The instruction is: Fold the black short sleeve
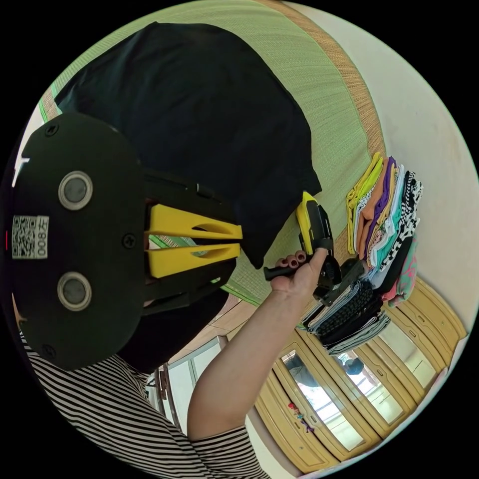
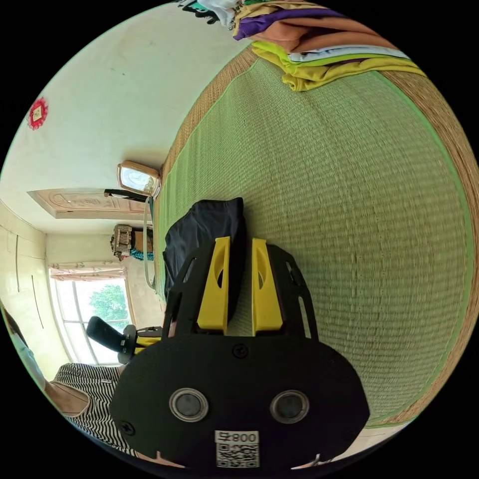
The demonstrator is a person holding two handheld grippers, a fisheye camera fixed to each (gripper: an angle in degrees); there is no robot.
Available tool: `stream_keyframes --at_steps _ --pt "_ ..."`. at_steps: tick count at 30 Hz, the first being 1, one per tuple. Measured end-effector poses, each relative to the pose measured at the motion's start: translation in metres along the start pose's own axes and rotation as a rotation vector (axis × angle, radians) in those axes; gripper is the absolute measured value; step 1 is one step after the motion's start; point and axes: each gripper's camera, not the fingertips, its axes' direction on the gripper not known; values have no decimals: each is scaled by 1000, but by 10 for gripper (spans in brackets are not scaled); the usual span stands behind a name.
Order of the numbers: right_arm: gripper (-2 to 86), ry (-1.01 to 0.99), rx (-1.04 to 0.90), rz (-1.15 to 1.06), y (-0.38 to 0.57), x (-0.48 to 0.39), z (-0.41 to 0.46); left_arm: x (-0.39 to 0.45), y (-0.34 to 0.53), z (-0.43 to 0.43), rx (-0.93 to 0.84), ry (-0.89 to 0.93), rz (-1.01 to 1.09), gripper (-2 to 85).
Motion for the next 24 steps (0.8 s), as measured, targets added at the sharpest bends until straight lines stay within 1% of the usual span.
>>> stream_keyframes --at_steps 10,18,24 --pt "28 -82 15 30 -12 47 17 -15 21 -37 5 16 -1 12" --pt "18 -131 61 13 -5 66 13 -27 47 -87 34 41 6 12" --pt "16 -208 106 -43 2 50 14 -54 86 -162 158 93 -55 11"
